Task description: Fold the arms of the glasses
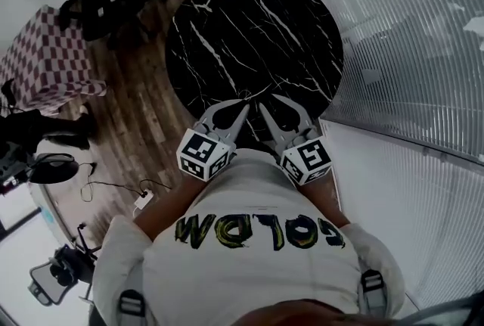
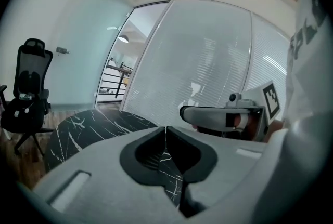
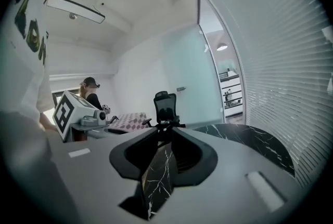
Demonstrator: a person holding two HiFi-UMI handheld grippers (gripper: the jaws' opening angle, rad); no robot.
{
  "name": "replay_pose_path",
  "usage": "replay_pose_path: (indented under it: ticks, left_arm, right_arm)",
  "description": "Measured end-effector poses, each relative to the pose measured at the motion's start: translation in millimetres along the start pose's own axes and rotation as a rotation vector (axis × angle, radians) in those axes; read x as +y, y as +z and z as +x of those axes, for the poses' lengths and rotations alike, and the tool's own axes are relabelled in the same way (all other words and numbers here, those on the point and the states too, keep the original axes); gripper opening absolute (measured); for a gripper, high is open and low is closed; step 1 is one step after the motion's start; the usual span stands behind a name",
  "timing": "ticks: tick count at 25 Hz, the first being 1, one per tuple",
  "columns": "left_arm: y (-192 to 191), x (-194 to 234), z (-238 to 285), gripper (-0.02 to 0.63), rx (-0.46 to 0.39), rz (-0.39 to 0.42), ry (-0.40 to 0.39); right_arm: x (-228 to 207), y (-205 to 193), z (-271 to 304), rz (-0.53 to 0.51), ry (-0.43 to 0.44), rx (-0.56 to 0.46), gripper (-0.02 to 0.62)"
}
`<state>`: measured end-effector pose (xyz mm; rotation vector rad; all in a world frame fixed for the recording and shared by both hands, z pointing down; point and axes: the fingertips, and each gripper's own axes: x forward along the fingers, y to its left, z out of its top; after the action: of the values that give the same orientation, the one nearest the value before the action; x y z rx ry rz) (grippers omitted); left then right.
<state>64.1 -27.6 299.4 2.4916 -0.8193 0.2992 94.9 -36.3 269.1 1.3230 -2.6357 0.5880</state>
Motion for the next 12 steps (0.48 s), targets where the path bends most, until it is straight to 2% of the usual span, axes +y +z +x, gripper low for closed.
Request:
replay_pose_path:
  ticks: [4,8,12]
  left_arm:
    - [19.2,-9.2,-6.2,0.003,-0.056,0.011,-0.009]
    - [31.9,-9.4,-3.7,0.003,-0.101,0.009,-0.01]
    - [32.5,-9.0,0.9,0.003,-0.108,0.012,-0.009]
  right_arm:
    - [11.0,18.0,-7.2,-0.001,0.024,-0.05,0.067]
    - [13.4,29.7,-8.5,-0.032,0.04,-0.088,0.005]
    - [8.9,32.5,-8.4,-0.037,0.029,-0.106,0.005]
